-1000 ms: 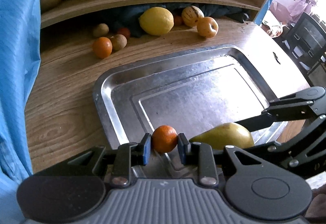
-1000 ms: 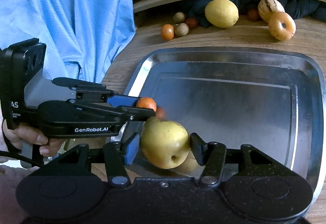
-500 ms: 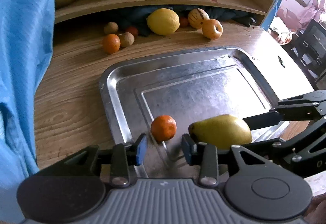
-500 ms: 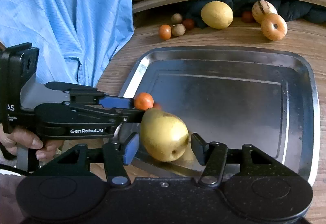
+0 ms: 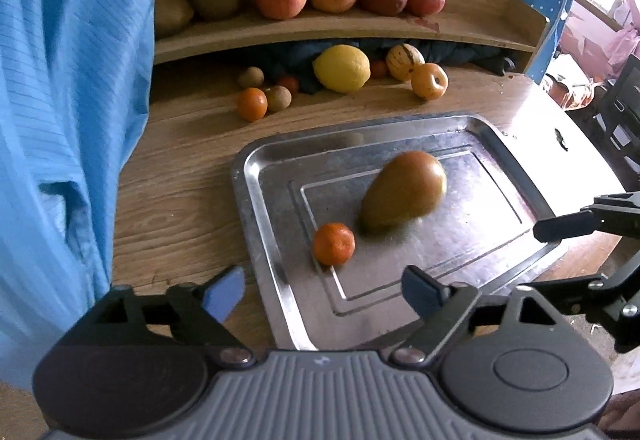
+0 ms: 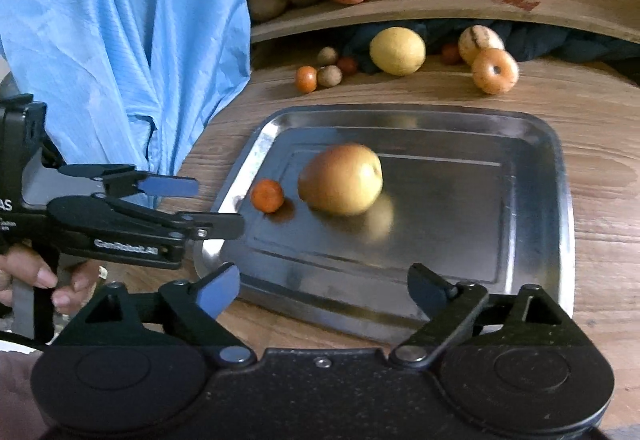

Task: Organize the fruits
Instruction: 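Carry the pear and orange over the tray and open both tools to drop them, then withdraw both tools from the tray toward the remaining fruits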

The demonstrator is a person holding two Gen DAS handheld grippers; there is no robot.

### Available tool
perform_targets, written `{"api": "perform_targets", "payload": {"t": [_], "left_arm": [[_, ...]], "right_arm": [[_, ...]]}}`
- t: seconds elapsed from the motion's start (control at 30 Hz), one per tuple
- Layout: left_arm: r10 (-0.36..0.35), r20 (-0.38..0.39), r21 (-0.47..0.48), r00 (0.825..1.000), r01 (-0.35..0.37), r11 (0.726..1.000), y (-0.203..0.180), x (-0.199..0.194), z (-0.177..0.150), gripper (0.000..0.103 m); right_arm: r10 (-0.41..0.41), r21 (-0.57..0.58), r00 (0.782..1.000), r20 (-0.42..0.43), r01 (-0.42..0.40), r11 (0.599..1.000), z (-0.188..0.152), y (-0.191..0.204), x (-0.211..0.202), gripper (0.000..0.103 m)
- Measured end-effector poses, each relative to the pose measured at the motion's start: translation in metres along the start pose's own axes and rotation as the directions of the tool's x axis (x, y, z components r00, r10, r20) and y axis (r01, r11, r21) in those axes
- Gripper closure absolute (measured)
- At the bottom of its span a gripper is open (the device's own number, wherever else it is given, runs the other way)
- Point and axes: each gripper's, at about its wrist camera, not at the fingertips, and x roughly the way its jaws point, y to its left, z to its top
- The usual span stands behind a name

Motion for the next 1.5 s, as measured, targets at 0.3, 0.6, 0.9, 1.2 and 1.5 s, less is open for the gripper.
{"api": "perform_targets", "payload": {"t": [0.3, 0.6, 0.9, 1.2, 1.5], "left_arm": [[0.054, -0.020, 0.044, 0.998, -0.053, 0.998, -0.014, -0.019, -0.017, 0.001], [0.071, -0.053, 0.096, 0.996, -0.066, 0.993, -0.014, -0.023, -0.020, 0.000], [0.080, -0.028, 0.079, 0.996, -0.078, 0.994, 0.000, -0.014, 0.007, 0.000], [0.101, 0.001, 0.010, 0.995, -0.101, 0.995, 0.023, 0.006, 0.043, 0.000], [0.193, 0.012, -0.050, 0.981, -0.192, 0.980, 0.044, 0.037, 0.077, 0.000]], "right_arm": [[-0.113, 0.019, 0.993, -0.020, 0.114, 0.993, -0.014, -0.007, -0.017, 0.001], [-0.180, 0.020, 0.982, -0.057, 0.181, 0.983, -0.014, -0.008, -0.020, 0.001], [-0.207, 0.028, 0.978, -0.035, 0.208, 0.978, 0.006, -0.001, -0.013, 0.001], [-0.240, 0.055, 0.971, -0.007, 0.240, 0.969, 0.029, 0.000, -0.002, 0.001], [-0.289, 0.092, 0.957, 0.024, 0.286, 0.954, 0.060, -0.003, 0.013, 0.001]]}}
